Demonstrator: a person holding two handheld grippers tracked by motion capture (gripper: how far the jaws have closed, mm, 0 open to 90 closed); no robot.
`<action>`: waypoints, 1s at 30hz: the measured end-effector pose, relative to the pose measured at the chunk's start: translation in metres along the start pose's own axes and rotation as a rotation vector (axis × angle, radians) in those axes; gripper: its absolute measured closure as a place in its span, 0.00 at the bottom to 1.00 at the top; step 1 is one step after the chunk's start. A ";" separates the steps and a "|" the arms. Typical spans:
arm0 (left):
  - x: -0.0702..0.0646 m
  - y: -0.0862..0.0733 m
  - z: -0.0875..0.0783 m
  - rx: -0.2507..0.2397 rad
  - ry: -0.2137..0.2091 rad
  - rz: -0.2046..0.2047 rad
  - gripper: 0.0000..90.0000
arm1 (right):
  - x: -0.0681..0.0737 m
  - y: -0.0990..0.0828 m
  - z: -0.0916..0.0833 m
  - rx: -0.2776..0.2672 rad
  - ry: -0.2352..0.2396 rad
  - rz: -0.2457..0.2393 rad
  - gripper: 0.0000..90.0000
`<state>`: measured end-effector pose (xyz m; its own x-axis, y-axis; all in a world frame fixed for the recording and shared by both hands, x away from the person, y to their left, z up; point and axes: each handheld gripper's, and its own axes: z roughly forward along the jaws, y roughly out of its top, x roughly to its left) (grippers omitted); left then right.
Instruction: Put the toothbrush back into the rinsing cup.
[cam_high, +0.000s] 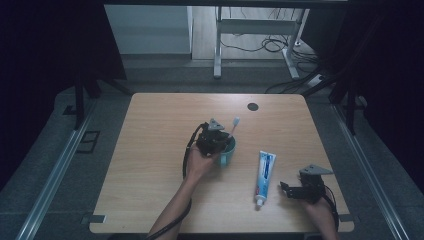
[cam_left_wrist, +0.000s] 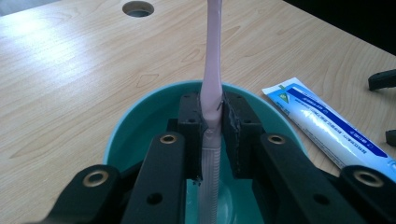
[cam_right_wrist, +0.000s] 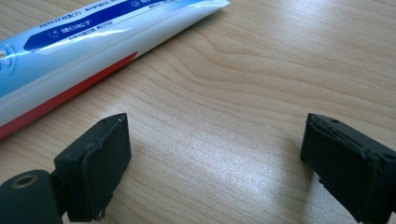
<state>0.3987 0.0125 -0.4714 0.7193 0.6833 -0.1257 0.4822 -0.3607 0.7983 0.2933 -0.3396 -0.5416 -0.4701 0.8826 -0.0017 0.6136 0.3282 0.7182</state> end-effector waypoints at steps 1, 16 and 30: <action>-0.001 0.001 0.002 0.006 0.005 0.000 0.86 | 0.000 0.000 0.000 0.000 0.000 0.000 0.09; -0.003 0.003 0.005 0.020 0.026 0.009 0.79 | 0.000 0.000 0.000 0.000 0.001 0.000 0.09; -0.004 0.006 -0.006 -0.018 0.036 0.004 0.52 | 0.000 0.000 0.000 0.000 0.000 0.000 0.09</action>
<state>0.3953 0.0112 -0.4629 0.7022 0.7046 -0.1017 0.4701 -0.3517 0.8095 0.2933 -0.3396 -0.5416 -0.4702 0.8826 -0.0019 0.6136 0.3285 0.7180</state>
